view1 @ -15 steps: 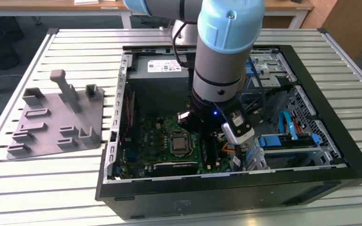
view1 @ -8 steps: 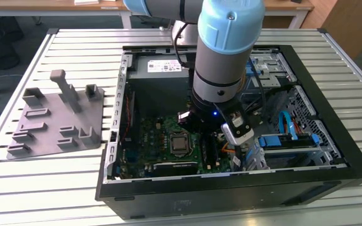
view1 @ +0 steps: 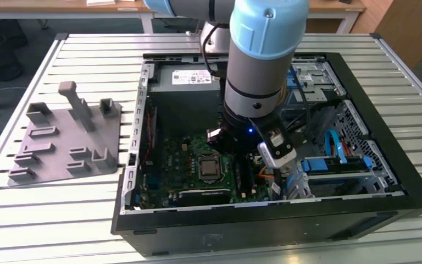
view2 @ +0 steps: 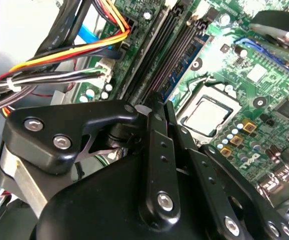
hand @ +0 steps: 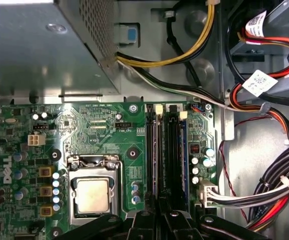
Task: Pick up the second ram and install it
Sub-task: 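Insert the second ram into the second slot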
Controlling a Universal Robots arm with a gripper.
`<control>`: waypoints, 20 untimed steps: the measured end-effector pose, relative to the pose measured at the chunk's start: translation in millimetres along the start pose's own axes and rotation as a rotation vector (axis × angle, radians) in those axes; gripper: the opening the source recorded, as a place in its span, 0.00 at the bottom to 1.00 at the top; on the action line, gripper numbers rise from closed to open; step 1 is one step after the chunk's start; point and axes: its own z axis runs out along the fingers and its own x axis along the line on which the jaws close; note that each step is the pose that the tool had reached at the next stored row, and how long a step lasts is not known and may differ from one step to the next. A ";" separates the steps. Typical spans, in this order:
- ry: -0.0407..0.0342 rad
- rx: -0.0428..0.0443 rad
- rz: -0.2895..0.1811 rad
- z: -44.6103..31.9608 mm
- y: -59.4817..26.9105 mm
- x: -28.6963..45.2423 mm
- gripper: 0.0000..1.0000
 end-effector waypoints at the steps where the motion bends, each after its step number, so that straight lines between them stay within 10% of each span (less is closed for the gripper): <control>1: -0.0001 -0.0001 0.000 0.0 -0.9 0.0 0.14; 20: -0.0001 0.0004 0.004 -8.6 -4.5 -2.2 0.14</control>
